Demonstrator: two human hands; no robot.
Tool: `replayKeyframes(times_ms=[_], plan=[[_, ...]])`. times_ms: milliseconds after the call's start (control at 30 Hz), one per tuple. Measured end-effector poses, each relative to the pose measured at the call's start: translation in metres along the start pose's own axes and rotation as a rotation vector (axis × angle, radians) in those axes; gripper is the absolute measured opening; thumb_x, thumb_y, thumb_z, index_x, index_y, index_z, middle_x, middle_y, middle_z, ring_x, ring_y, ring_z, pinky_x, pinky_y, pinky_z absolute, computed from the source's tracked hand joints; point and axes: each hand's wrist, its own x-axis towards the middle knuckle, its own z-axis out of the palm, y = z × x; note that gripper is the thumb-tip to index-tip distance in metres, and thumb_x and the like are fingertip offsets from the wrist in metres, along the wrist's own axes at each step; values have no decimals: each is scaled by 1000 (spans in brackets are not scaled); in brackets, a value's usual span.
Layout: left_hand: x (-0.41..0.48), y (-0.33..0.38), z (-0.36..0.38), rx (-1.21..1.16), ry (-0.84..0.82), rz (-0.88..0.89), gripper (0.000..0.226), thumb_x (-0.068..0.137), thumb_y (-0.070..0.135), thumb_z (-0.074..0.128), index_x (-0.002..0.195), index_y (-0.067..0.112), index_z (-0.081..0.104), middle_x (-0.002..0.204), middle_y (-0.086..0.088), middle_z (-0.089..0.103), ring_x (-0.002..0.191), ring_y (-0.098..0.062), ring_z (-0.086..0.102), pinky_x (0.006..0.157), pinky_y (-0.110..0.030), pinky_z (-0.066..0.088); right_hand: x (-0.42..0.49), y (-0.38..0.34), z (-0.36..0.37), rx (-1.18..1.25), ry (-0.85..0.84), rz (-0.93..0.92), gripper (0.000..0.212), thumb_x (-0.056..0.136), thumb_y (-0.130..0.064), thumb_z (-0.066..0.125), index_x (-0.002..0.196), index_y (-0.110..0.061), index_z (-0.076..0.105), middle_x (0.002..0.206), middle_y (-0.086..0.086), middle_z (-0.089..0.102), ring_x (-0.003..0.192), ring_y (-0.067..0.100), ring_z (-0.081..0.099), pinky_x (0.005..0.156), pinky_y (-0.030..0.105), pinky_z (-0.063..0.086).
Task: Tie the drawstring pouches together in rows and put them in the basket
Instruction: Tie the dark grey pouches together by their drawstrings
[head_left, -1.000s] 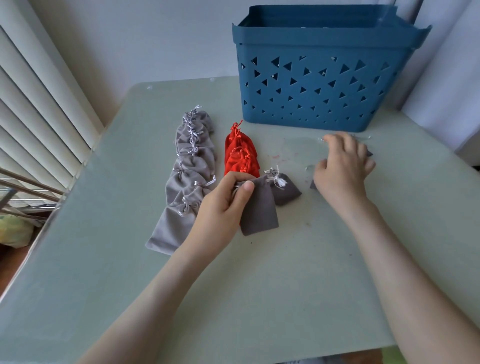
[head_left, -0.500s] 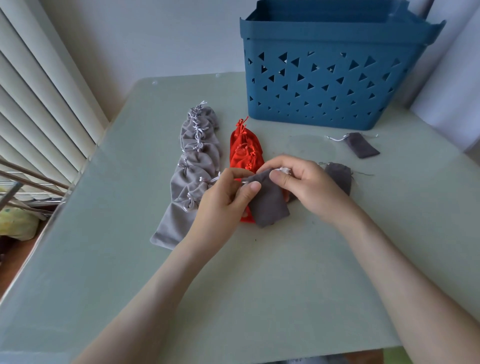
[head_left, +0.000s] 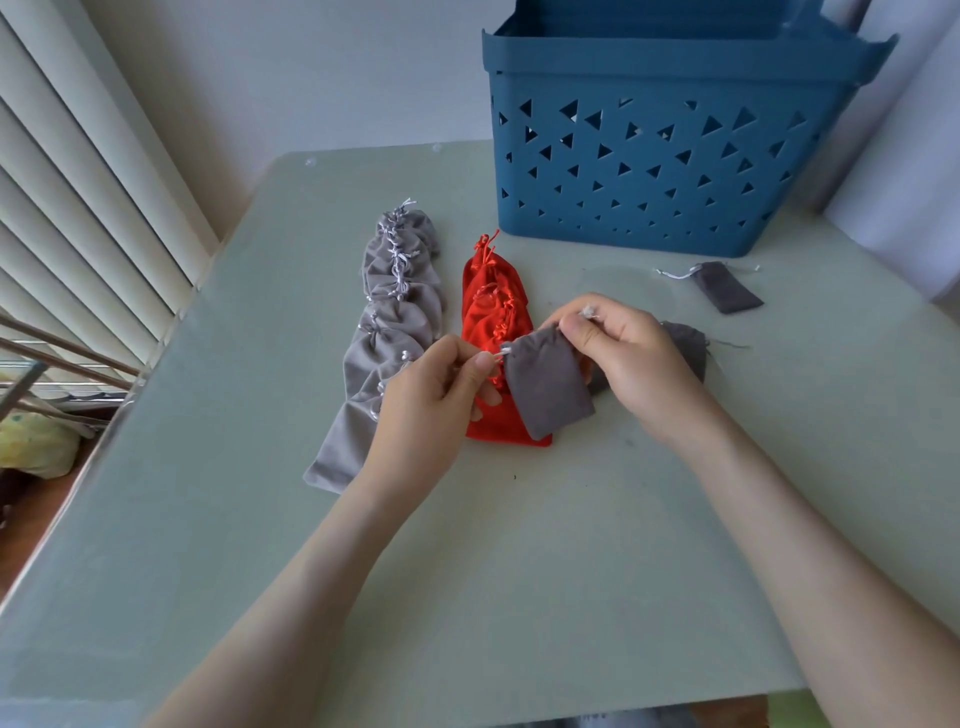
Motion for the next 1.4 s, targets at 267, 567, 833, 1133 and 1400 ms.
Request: replayKeyframes(times_ms=[267,567,833,1133,1400], plan=[[0,-4,-3,64,14,7,37,100,14,45,64,19,51,51,10,52,50,-3,44,52,-14,34,7,9,-6,-25,221,96,33,93,-3,46,68,-20,58,57,-5,60,50,3,49,51,20,38],[4,2,-5,-464,-54,-160,32,101,11,37,79,13,59,77,-5,45,42,2,43,44,-9,33,7,8,-4,-12,200,29,33,97,-6,49,70,-22,58,59,-9,59,52,1,49,53,19,40],[8,2,-12,-1105,-353,-79,32,90,27,49,60,21,59,85,0,71,64,-7,56,63,-16,47,0,-4,-1,89,3,-155,27,97,-5,46,80,-20,60,66,-11,64,60,0,51,61,16,40],[6,4,-9,-932,-325,-176,21,84,2,60,104,8,61,71,-1,64,59,-6,55,57,-14,46,-6,-12,-2,218,-164,-174,21,90,-11,52,85,-28,65,76,-1,62,70,13,54,70,21,43],[2,12,-9,-726,-496,-352,12,82,14,53,81,3,58,68,1,63,48,-1,49,45,-11,40,-13,-20,1,220,-305,-231,9,83,-10,67,83,-16,60,77,-8,64,75,10,60,75,21,45]])
